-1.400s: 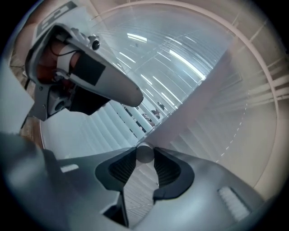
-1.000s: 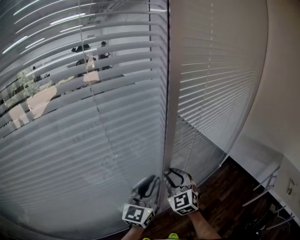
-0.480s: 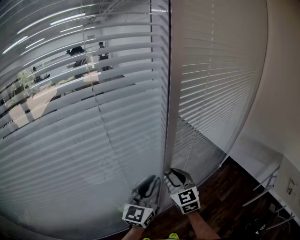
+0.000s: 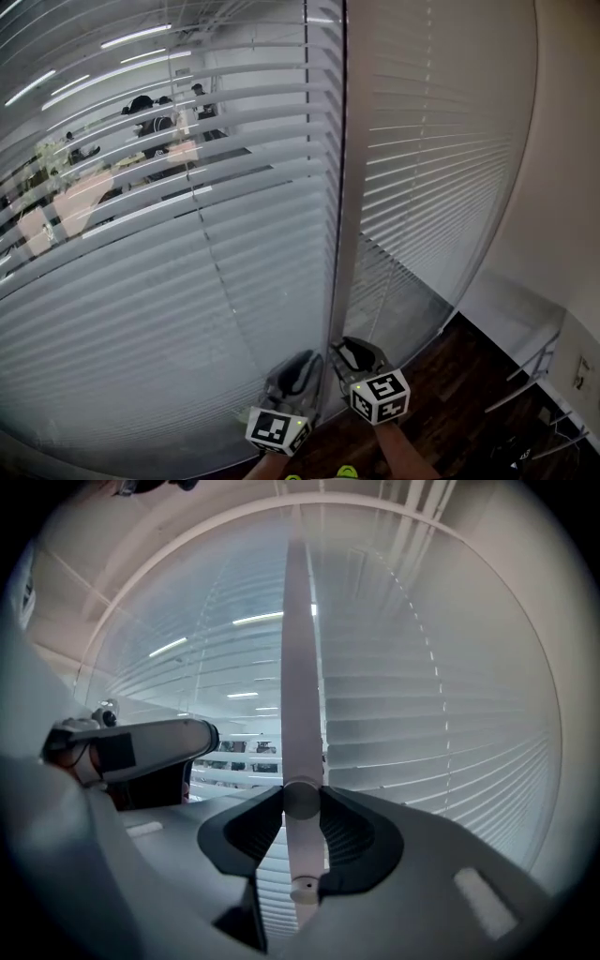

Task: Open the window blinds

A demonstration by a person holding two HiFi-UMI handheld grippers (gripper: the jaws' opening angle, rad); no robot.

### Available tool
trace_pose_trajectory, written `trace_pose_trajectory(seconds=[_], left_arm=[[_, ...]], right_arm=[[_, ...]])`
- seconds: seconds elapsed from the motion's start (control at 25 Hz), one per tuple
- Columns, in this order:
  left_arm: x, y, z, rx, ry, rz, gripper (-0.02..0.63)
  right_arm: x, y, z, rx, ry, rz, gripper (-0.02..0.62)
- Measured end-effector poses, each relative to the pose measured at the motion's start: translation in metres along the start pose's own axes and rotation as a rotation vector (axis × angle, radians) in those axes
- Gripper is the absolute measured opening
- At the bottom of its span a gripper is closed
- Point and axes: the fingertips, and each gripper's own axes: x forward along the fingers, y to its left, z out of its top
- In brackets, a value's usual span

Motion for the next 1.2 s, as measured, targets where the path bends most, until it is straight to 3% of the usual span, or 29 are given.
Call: trace_pose_trajectory(seconds=[0.32,1.2], left_arm=[[0.0003,-0.0013,-0.0004,0.005,-0.004,-0.013,0.058],[-0.0044,0.0017,0.0042,0.003,-0.006,-0.004,0.058]], right_arm=[[-0.0006,-0.0007,0.0019,0.189,-0.043,0.033,0.13],[0.0008,0.0039,0.0028,0.074,-0.017,0.009,0.132]])
